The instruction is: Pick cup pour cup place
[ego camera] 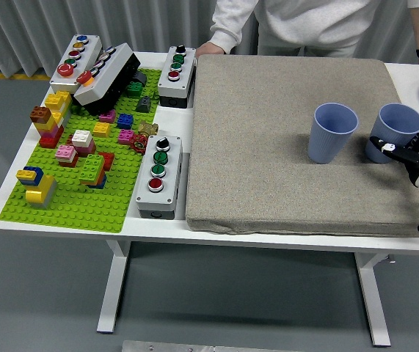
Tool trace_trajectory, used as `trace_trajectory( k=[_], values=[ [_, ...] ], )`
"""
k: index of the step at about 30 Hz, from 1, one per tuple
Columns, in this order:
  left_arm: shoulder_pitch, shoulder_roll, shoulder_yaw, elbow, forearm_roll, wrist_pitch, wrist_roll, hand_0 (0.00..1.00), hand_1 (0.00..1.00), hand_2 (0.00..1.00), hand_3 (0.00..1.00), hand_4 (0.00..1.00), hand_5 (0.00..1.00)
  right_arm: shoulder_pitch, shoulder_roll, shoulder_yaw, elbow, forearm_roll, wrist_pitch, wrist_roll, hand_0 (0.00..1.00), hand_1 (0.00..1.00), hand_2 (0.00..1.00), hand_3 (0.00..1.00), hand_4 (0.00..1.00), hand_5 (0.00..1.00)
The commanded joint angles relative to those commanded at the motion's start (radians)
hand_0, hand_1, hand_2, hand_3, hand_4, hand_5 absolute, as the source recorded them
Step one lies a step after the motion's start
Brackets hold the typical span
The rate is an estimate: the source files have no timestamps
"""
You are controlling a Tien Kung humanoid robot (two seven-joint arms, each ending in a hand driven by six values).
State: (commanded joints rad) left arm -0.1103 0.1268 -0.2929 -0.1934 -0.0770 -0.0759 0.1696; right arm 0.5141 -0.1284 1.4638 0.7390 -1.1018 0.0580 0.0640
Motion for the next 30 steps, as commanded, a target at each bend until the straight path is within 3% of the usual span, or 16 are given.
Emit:
trace_trajectory(
  k=[11,12,18,30],
  values=[
    [0.003,0.001,0.002,0.000,-0.003,0.000,-0.001,0.878,0.845,0.926,0.812,0.641,0.876,-0.003,-0.001,-0.004,0.009,0.001,-0.015,0.009,0.779,0.666,0.574,0.661,0.843,0.153],
    [0.003,0.001,0.002,0.000,-0.004,0.000,-0.001,0.876,0.844,0.927,0.811,0.643,0.878,-0.003,-0.001,-0.005,0.011,0.000,-0.018,0.008,0.725,0.613,0.530,0.622,0.828,0.126],
    [0.002,0.001,0.004,0.000,-0.007,0.000,-0.002,0.877,0.844,0.926,0.811,0.642,0.878,0.001,-0.005,-0.010,0.028,-0.009,-0.028,0.006,0.719,0.619,0.531,0.620,0.832,0.144],
    [0.001,0.003,0.007,0.002,-0.015,0.001,-0.004,0.877,0.845,0.926,0.811,0.643,0.879,0.010,-0.047,-0.050,0.153,-0.186,-0.119,-0.012,0.725,0.622,0.536,0.622,0.836,0.155]
  ],
)
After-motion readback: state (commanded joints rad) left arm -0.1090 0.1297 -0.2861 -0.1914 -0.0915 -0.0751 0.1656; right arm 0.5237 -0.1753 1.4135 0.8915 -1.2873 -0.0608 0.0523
